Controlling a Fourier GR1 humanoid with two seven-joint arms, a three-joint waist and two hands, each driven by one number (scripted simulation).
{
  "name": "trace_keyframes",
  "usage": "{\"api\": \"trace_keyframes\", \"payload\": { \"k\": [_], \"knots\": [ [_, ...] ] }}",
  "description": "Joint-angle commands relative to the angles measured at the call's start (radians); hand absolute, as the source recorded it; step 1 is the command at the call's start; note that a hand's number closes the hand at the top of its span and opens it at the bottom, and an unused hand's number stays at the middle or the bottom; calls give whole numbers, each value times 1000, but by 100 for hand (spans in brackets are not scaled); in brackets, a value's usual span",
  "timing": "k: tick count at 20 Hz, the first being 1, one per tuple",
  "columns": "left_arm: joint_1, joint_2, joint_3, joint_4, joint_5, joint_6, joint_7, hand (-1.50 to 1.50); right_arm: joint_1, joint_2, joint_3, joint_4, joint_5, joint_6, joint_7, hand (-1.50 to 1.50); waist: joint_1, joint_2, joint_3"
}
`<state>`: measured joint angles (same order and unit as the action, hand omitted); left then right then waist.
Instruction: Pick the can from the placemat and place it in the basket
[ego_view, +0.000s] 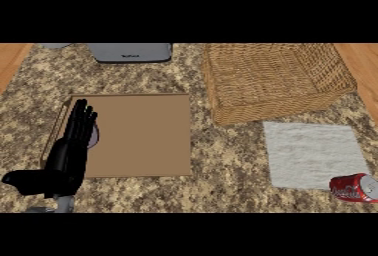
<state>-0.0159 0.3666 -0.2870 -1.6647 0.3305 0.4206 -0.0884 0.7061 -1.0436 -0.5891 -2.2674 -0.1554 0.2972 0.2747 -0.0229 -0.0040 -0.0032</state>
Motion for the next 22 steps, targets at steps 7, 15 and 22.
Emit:
{"api": "trace_keyframes", "payload": {
  "k": [7, 15, 22],
  "knots": [
    [-25, -14, 31, -34, -44, -8, 74, 0, -49, 135, -25, -66, 146, 189, 140, -150, 12, 1, 3],
    [-33, -44, 64, -12, -43, -80, 67, 0, -181, 280, 159, 117, 378, 199, 8, -150, 20, 3, 4],
    [3, -45, 127, -30, -43, -122, 60, 0, -284, 389, 255, 233, 550, 169, -99, -150, 24, 3, 4]
  ]
}}
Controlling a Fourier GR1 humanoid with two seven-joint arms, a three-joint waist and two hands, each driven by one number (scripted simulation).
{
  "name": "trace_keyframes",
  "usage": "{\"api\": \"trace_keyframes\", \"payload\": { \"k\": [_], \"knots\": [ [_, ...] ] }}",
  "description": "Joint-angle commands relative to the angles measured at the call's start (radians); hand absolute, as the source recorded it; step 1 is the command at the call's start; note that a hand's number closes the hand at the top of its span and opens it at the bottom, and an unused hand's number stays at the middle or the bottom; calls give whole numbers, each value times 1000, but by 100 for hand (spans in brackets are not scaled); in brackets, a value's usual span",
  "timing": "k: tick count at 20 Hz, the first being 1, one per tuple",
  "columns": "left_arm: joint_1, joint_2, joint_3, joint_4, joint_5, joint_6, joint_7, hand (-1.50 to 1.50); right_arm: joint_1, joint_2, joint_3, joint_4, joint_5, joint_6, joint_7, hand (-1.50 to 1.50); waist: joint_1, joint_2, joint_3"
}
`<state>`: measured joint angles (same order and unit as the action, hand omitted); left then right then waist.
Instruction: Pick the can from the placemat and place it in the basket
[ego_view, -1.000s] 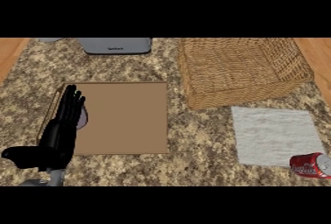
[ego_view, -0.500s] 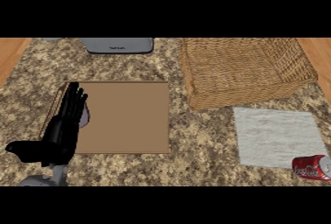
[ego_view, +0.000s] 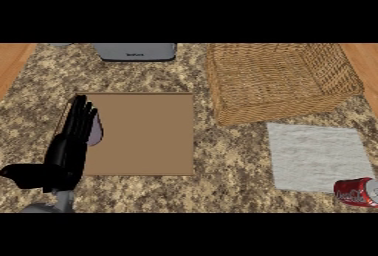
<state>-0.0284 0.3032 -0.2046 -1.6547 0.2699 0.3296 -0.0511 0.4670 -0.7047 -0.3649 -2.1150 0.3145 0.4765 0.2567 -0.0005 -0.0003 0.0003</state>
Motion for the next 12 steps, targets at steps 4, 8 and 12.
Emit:
{"api": "trace_keyframes", "payload": {
  "k": [4, 8, 12],
  "knots": [
    [-31, -53, 25, 40, -56, -11, 4, 0, -30, 124, 13, 63, 160, 5, -128, -150, -5, 0, 0],
    [46, -55, 16, -35, -70, -36, 10, 0, -88, 147, 30, 103, 244, -2, -128, -150, -1, -1, 0],
    [63, -96, 18, -17, -104, -39, -34, 0, -96, 190, 6, 80, 267, 24, -125, -150, -2, -1, 0]
  ]
}}
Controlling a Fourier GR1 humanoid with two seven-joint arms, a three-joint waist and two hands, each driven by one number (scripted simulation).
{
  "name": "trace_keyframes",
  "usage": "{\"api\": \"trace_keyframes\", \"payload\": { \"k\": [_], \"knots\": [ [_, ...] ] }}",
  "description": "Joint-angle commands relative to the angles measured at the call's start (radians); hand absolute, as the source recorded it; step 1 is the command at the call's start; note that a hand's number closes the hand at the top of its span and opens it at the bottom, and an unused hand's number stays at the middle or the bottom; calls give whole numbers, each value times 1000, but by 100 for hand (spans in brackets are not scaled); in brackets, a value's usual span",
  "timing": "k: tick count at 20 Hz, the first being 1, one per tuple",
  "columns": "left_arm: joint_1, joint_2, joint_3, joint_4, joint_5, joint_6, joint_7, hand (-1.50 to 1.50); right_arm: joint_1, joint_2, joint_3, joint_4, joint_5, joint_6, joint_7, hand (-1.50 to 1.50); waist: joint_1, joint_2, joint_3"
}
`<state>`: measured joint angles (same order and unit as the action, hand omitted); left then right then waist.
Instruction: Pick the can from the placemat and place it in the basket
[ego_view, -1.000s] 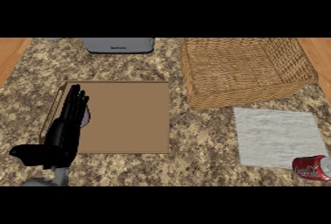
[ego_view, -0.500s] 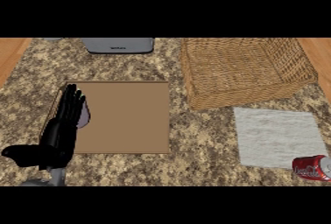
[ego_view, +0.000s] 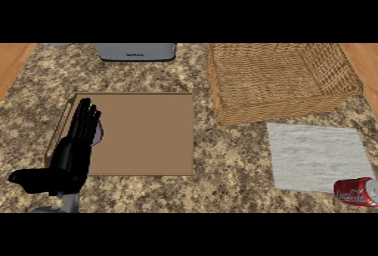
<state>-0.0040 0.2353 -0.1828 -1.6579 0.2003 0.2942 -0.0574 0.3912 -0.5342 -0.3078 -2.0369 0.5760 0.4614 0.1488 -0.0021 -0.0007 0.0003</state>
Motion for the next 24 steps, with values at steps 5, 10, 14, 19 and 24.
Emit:
{"api": "trace_keyframes", "payload": {
  "k": [5, 10, 14, 19, 24],
  "knots": [
    [-17, -34, 41, -2, -45, -32, 42, 0, -83, 81, -10, 119, 108, 3, -77, -150, 0, 0, 0],
    [54, -61, 19, -49, -80, -41, 16, 0, -70, 72, -30, 81, 136, 63, -74, -150, 0, 0, 0],
    [58, -65, 31, -107, -83, -43, 79, 0, -91, 83, -25, 231, 205, 2, -157, -150, 2, 0, 0],
    [21, -77, 89, -16, -78, -94, 40, 0, -87, 140, -18, 199, 240, 29, -150, -150, 0, 0, 0],
    [21, -75, 110, -26, -83, -119, 44, 0, -135, 200, 37, 209, 291, 7, -123, -150, 3, 0, 0]
  ]
}}
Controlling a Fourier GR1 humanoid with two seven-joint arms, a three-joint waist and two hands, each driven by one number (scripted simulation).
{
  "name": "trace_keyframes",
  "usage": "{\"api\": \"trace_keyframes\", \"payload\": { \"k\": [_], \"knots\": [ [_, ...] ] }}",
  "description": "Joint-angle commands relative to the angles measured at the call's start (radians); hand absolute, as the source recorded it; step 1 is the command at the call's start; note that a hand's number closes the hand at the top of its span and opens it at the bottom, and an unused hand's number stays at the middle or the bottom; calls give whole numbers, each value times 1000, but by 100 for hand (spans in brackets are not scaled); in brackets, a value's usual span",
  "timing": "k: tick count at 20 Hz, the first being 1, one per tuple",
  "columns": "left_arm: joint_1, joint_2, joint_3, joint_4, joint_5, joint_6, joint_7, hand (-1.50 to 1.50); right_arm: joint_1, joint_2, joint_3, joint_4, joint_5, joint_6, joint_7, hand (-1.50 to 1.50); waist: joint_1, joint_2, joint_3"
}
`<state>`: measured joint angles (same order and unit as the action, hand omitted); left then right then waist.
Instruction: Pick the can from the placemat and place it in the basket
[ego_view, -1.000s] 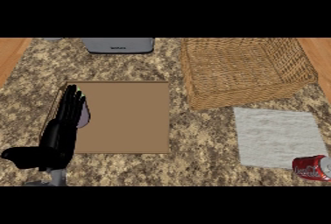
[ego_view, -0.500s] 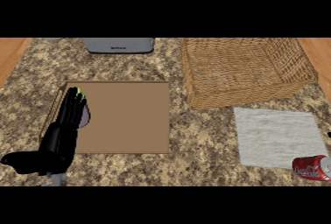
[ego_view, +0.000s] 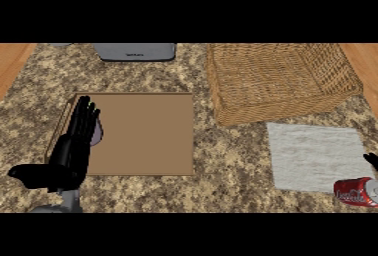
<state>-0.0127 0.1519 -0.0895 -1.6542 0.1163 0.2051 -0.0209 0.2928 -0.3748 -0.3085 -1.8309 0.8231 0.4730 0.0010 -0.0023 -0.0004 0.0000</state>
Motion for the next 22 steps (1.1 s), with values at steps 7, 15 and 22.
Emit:
{"api": "trace_keyframes", "payload": {
  "k": [7, 15, 22],
  "knots": [
    [-54, -28, 37, 14, -33, -26, 44, 0, -83, 36, 13, 129, 88, -30, -38, -150, 1, 0, 0],
    [10, 5, 99, -57, 11, -94, 54, 0, -99, 87, 21, 217, 131, -112, -58, -150, 3, 0, 0],
    [-21, -48, 55, -46, -55, -39, 60, 0, -81, 36, 114, 295, 240, -169, -175, 150, 3, 0, 0]
  ]
}}
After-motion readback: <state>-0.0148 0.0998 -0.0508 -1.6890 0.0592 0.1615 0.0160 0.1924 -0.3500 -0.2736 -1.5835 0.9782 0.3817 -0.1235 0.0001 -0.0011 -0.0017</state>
